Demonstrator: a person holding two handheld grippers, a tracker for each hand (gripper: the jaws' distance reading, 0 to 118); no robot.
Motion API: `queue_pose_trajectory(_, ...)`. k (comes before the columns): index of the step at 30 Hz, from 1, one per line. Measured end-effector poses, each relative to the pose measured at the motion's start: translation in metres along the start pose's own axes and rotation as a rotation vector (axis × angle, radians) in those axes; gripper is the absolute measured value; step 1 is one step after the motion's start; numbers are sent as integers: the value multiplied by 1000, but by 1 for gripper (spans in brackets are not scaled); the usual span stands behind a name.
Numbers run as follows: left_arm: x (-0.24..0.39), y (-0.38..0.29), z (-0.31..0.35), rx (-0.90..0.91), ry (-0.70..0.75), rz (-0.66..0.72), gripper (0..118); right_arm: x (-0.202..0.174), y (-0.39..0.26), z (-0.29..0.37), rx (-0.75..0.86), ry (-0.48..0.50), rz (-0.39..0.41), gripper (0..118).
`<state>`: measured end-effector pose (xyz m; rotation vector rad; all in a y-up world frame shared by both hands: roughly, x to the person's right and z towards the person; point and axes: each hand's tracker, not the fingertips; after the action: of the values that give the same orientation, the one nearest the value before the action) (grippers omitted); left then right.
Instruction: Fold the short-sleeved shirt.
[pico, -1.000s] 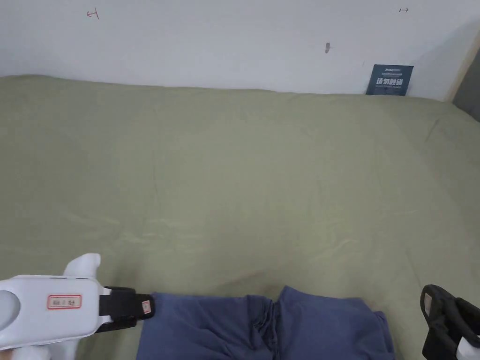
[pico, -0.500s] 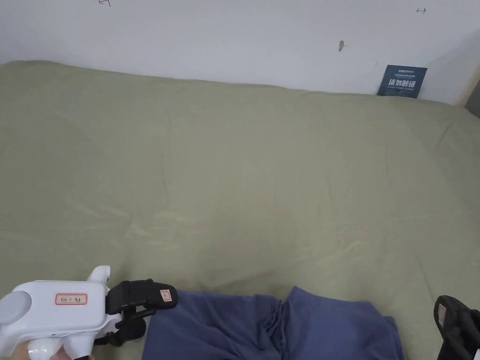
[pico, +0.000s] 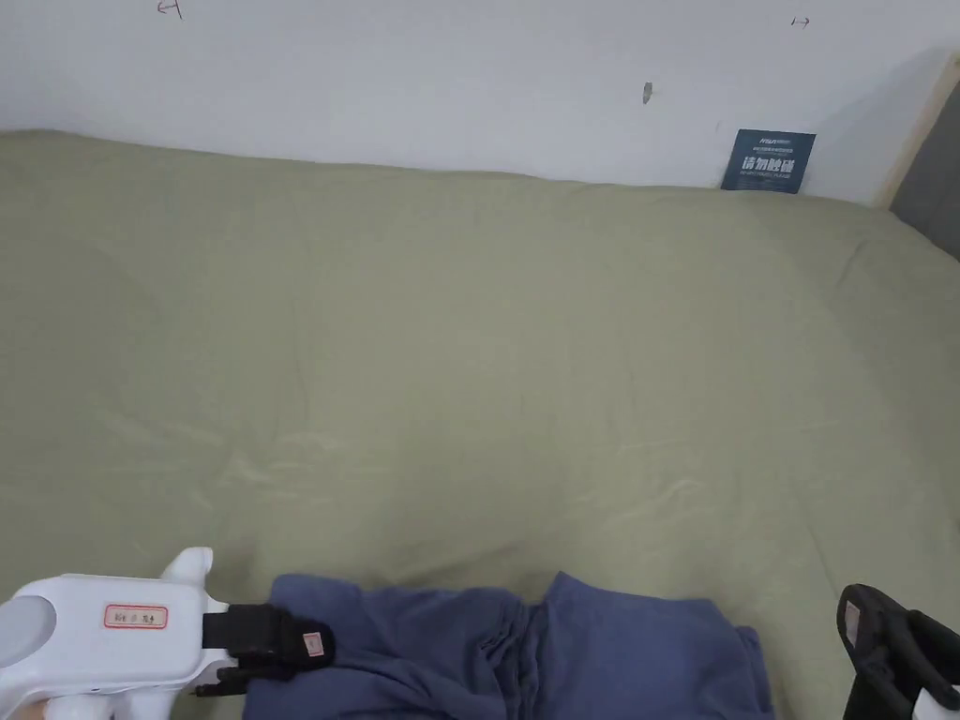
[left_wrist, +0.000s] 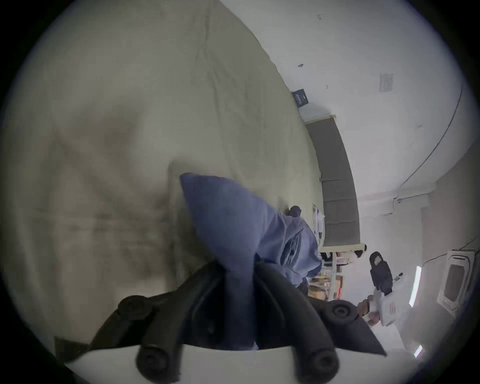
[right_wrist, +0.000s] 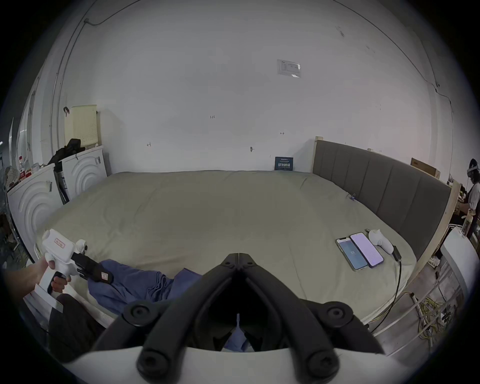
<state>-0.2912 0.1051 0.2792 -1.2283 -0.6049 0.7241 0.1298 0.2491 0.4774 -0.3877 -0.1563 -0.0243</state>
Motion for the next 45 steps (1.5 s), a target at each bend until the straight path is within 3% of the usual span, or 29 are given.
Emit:
queue_pose_trajectory(3,8,2,34,85,20,20,8,2,3,-1,10,3,3,0)
queue_pose_trajectory(8,24,-7,104,214,183,9,8,3,6,-3,28,28,10,0)
queue_pose_trajectory(12,50,-14,114,211,309,-58,8,-2,14,-2,71,36,12,0)
queue_pose_trajectory(20,131,-28,59,144,330,-226,8,-9,45,14,220,-9,38,0)
queue_pose_trajectory(28,189,-49,-67,-10,447,-407,10,5,39,16,210,-16,18,0)
queue_pose_trajectory(29,191,-53,-86,-14,448,-410,20,6,37,15,198,-21,14,0)
queue_pose_trajectory(30,191,-57,-104,-32,437,-440,49,3,36,15,187,-21,7,0)
queue_pose_trajectory(31,192,-59,-120,-62,401,-442,102,4,34,15,177,-23,-2,0)
queue_pose_trajectory(32,194,-63,-136,-86,387,-439,118,7,33,15,170,-27,-10,0)
queue_pose_trajectory(34,194,-63,-151,-55,309,-445,118,15,28,14,145,-38,-15,0)
queue_pose_trajectory(37,193,-58,-146,-46,317,-413,118,24,24,15,131,-43,-28,0)
queue_pose_trajectory(39,187,-52,-124,-36,225,-361,112,28,22,14,128,-52,-33,0)
queue_pose_trajectory(40,184,-50,-112,-9,193,-343,89,30,21,13,125,-54,-39,0)
queue_pose_trajectory(42,175,-47,-88,45,157,-339,2,30,20,10,118,-48,-64,0)
queue_pose_trajectory(45,158,-44,-67,60,149,-307,0,28,18,7,108,-39,-78,0)
